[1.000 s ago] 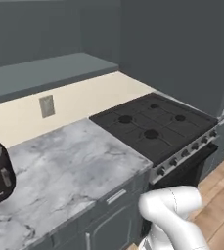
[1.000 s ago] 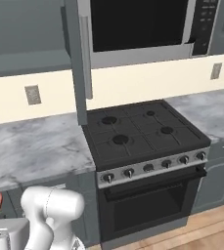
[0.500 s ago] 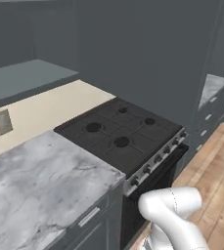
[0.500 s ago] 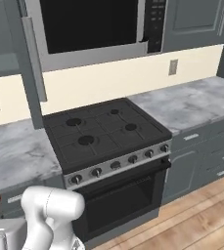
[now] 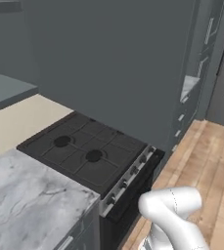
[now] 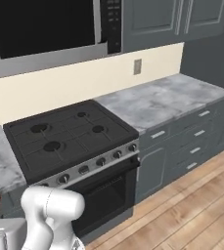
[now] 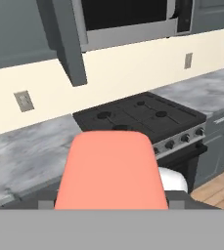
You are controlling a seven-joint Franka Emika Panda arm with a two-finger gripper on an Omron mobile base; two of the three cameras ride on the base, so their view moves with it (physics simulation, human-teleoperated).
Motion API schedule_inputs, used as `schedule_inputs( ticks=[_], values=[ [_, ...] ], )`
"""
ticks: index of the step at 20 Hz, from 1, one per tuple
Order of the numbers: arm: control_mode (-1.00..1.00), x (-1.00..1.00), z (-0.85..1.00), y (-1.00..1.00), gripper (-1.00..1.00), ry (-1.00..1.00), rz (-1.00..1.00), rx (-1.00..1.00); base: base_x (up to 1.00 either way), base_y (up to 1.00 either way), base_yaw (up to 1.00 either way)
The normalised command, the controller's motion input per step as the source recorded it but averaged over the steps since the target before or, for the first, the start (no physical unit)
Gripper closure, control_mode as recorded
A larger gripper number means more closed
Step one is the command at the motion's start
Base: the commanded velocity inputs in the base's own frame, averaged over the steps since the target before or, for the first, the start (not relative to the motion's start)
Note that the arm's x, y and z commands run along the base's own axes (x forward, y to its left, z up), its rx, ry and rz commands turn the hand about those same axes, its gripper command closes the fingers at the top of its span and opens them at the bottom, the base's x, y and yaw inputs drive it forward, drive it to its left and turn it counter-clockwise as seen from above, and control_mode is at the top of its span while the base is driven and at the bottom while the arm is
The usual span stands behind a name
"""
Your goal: Locate and retrieve the bar soap and bar soap from the cabinet. Place them next to the sink.
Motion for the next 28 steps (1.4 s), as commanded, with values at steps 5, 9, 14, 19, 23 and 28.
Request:
schedule_inputs(
  ticks=[5, 9, 14, 19, 23, 28],
  values=[
    [1.00, 0.00, 0.00, 0.00, 1.00, 0.00, 0.00, 0.00, 0.09, -0.18, -0.11],
    [1.00, 0.00, 0.00, 0.00, 1.00, 0.00, 0.00, 0.00, 0.00, -0.02, -0.05],
    [1.00, 0.00, 0.00, 0.00, 1.00, 0.00, 0.00, 0.00, -0.17, -0.13, -0.28],
    [1.00, 0.00, 0.00, 0.00, 1.00, 0.00, 0.00, 0.00, -0.22, -0.26, -0.27],
    [1.00, 0.00, 0.00, 0.00, 1.00, 0.00, 0.00, 0.00, -0.09, -0.41, -0.07],
    [1.00, 0.00, 0.00, 0.00, 1.00, 0.00, 0.00, 0.00, -0.06, -0.50, -0.18]
  ],
)
